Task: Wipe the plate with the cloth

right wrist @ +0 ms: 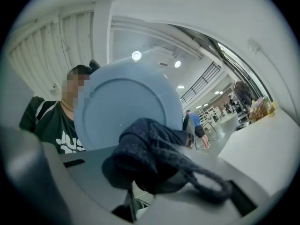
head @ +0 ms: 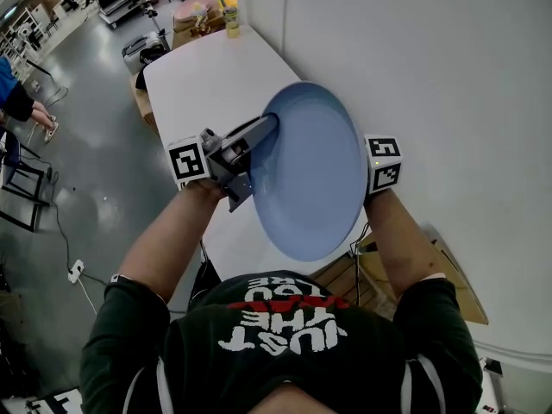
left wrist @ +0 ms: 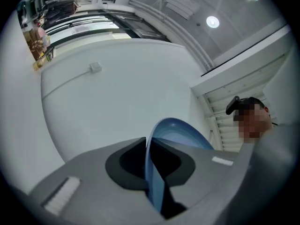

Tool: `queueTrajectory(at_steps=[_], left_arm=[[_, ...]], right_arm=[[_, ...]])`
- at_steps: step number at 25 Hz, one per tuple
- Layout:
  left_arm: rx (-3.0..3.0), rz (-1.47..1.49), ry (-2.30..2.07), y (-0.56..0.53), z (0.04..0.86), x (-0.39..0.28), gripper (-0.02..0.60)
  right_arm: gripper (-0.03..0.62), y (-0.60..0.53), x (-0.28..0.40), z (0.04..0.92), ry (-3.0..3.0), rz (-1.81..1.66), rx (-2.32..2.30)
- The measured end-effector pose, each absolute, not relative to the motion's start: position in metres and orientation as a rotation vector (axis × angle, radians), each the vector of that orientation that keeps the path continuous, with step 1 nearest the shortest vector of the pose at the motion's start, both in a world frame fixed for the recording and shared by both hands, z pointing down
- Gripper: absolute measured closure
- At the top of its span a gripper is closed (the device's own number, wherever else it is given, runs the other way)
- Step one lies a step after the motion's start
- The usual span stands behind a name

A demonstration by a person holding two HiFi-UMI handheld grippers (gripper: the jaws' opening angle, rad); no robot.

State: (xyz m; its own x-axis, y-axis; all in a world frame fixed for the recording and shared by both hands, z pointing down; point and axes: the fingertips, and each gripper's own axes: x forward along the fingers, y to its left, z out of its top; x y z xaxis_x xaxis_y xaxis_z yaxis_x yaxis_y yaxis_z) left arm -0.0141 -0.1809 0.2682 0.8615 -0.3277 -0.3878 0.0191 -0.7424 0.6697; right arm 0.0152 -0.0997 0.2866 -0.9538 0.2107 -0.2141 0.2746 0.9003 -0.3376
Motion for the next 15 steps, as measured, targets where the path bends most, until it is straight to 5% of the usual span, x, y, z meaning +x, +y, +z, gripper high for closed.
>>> queueTrajectory(at_steps=[15], left_arm=[[2.343,-0.441,-0.281,-0.192,0.312,-0.014,0.563]], right_arm=[[0.546,-0.165,0.086,0.203,2.642,-0.354,0.042]])
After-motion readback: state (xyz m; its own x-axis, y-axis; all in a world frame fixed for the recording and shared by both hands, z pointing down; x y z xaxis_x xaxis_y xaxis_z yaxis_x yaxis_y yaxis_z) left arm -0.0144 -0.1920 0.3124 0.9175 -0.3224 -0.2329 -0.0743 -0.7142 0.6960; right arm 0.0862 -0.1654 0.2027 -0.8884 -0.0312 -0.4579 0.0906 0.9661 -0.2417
